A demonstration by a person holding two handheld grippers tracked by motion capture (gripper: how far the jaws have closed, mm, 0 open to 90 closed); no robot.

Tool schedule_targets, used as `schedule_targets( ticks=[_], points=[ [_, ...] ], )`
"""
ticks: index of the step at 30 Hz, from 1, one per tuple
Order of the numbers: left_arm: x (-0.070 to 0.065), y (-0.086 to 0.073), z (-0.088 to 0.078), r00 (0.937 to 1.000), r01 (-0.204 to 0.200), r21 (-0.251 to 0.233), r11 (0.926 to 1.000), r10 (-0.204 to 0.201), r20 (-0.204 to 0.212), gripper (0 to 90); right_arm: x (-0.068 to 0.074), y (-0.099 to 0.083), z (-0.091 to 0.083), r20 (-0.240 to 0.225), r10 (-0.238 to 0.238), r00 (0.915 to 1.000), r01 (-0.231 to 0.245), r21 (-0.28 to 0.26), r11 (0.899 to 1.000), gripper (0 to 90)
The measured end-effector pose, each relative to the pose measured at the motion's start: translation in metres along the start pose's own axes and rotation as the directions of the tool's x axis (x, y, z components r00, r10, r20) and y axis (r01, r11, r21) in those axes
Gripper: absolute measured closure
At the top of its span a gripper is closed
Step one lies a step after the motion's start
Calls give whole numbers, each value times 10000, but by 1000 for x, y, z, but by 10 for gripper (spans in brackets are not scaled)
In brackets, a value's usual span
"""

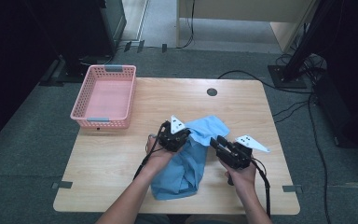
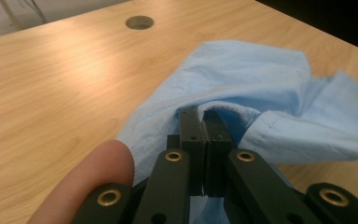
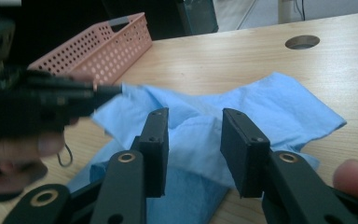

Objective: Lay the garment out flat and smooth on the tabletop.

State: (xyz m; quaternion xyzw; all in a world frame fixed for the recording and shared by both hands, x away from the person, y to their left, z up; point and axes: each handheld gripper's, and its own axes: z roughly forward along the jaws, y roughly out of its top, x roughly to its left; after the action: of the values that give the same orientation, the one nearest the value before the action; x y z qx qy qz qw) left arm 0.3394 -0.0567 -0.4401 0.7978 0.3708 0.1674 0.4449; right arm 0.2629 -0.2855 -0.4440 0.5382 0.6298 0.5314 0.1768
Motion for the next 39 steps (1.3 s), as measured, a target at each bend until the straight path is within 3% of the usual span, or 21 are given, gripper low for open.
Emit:
schedule_targets(
  ticks=[7,11,14,18,26,30,39],
  points=[
    [18,10,-4,9986,499,-109,9987,-501,-191,900,19,-15,9,349,-648,9973,644,112,9979,586],
    [25,13,-6,9969,779,-217,9967,-781,-62,900,28,-27,21,214,-899,9957,881,735,9934,558],
    [29,15,-6,9961,874,-211,9960,-875,-54,900,34,-39,33,238,-1254,9918,1214,1289,9842,537],
    [36,17,-6,9940,1092,-245,9937,-1094,-82,900,40,-51,46,429,-1837,9820,1717,2002,9646,522],
    [46,20,-3,9902,1390,-214,9901,-1393,-118,900,43,-63,60,790,-2584,9628,2243,2997,9273,509],
    [50,23,-2,9900,1384,-190,9902,-1388,-268,900,47,-68,63,911,-3166,9442,2735,3194,9073,508],
    [68,31,0,9855,1531,-22,9882,-1529,-735,900,33,-66,53,581,-3260,9436,2899,3308,8981,559]
  ],
)
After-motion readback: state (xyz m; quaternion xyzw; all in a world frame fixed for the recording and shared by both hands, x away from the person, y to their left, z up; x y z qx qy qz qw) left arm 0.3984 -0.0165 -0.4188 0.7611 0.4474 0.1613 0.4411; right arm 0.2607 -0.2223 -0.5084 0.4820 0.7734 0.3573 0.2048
